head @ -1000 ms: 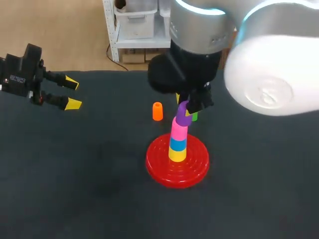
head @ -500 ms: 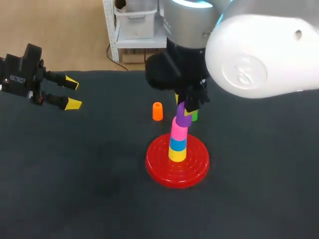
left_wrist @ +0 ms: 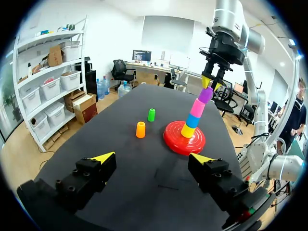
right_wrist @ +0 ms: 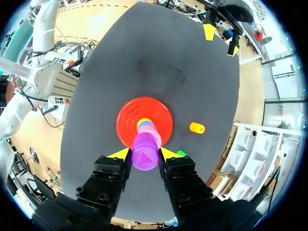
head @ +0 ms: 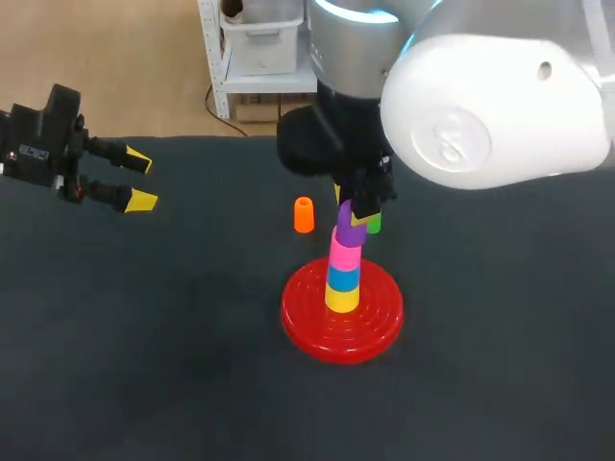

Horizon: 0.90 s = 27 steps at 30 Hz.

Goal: Pick up and stack the cylinders on the red base in this order: pink,purple,orange,green

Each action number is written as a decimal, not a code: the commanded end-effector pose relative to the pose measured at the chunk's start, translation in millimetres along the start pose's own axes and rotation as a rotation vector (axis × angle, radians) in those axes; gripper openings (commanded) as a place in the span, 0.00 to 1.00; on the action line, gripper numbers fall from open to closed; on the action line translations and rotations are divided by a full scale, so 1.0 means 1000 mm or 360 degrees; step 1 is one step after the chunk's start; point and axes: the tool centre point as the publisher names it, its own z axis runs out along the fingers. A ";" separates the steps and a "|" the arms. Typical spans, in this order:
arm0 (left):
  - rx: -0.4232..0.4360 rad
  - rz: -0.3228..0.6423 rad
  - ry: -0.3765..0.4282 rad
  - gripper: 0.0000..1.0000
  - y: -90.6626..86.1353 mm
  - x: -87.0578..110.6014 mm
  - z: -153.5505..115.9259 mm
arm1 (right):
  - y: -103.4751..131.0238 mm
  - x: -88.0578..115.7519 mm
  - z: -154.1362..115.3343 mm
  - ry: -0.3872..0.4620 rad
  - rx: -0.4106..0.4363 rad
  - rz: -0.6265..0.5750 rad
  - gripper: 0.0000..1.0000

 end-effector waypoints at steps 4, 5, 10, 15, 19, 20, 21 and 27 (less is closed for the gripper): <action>0.0005 0.0006 -0.0005 1.00 0.001 0.002 0.000 | -0.011 0.001 0.002 0.0006 0.0005 -0.0001 0.00; 0.0005 0.0006 -0.0005 1.00 0.001 0.002 0.000 | -0.012 0.000 0.002 0.0007 0.0005 -0.0005 0.00; 0.0005 0.0006 -0.0005 1.00 0.001 0.002 0.000 | -0.016 -0.001 0.004 0.0002 -0.0018 -0.0029 0.00; 0.0005 0.0006 -0.0005 1.00 0.001 0.002 0.000 | -0.019 -0.003 0.011 0.0003 -0.0078 -0.0055 0.00; 0.0005 0.0006 -0.0005 1.00 0.001 0.002 0.000 | -0.017 -0.005 0.021 -0.0004 -0.0145 -0.0071 0.00; 0.0005 0.0006 -0.0005 1.00 0.001 0.002 0.000 | -0.016 -0.006 0.023 -0.0002 -0.0149 -0.0074 0.00; 0.0005 0.0006 -0.0005 1.00 0.001 0.002 0.000 | -0.016 -0.006 0.025 -0.0004 -0.0154 -0.0075 0.00; 0.0005 0.0006 -0.0005 1.00 0.001 0.002 0.000 | -0.011 -0.007 0.036 -0.0004 -0.0195 -0.0059 0.00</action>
